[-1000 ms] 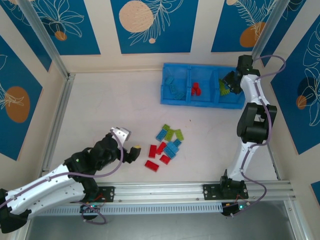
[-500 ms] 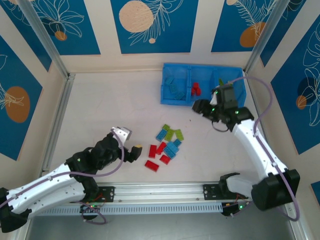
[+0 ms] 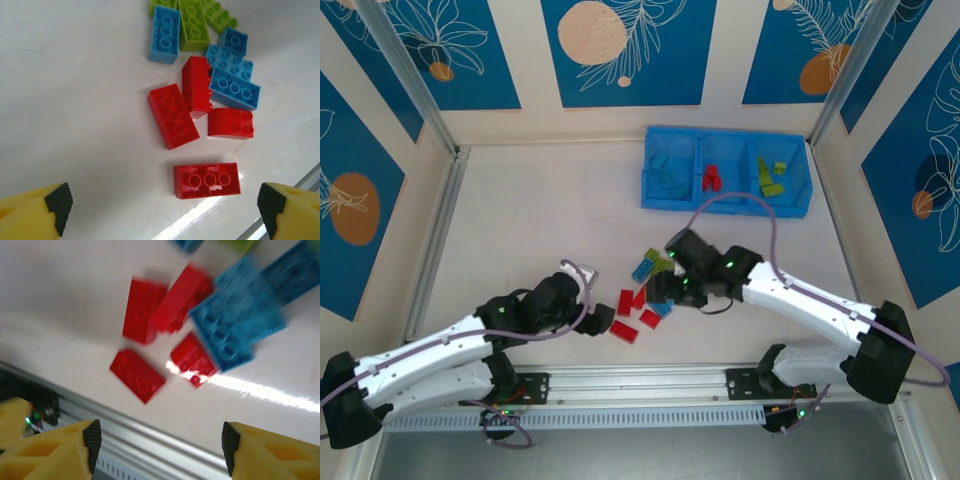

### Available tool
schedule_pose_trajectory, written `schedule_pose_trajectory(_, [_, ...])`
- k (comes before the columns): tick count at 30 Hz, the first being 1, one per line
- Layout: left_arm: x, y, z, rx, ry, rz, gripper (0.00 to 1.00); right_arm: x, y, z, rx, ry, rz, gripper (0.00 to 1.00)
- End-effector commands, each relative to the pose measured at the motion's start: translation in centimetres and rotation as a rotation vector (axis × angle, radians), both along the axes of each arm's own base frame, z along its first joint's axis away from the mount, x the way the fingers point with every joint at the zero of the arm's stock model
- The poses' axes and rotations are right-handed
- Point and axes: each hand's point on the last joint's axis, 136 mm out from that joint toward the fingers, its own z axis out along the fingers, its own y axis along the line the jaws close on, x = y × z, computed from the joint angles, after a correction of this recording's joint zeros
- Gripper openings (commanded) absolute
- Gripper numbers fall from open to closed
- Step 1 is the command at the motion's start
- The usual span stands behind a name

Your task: Sort the legos into containers by color

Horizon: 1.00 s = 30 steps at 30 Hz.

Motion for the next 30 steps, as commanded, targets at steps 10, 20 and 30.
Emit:
schedule_pose_trajectory(10, [0.3, 9.6, 8.3, 0.107, -0.252, 0.212, 0.96, -2.9, 7.7, -6.9, -0.432, -0.312, 0.623, 0.72])
schedule_pose_trajectory(20, [-0.2, 9.3, 7.2, 0.042, -0.237, 0.205, 0.97, -2.3, 8.3, -11.3, -0.435, -0.249, 0.684, 0.59])
schedule_pose_trajectory(30, [0.0, 8.1, 6.8, 0.075, -0.220, 0.157, 0.98, -1.1, 7.3, -7.9, -0.379, -0.336, 0.558, 0.22])
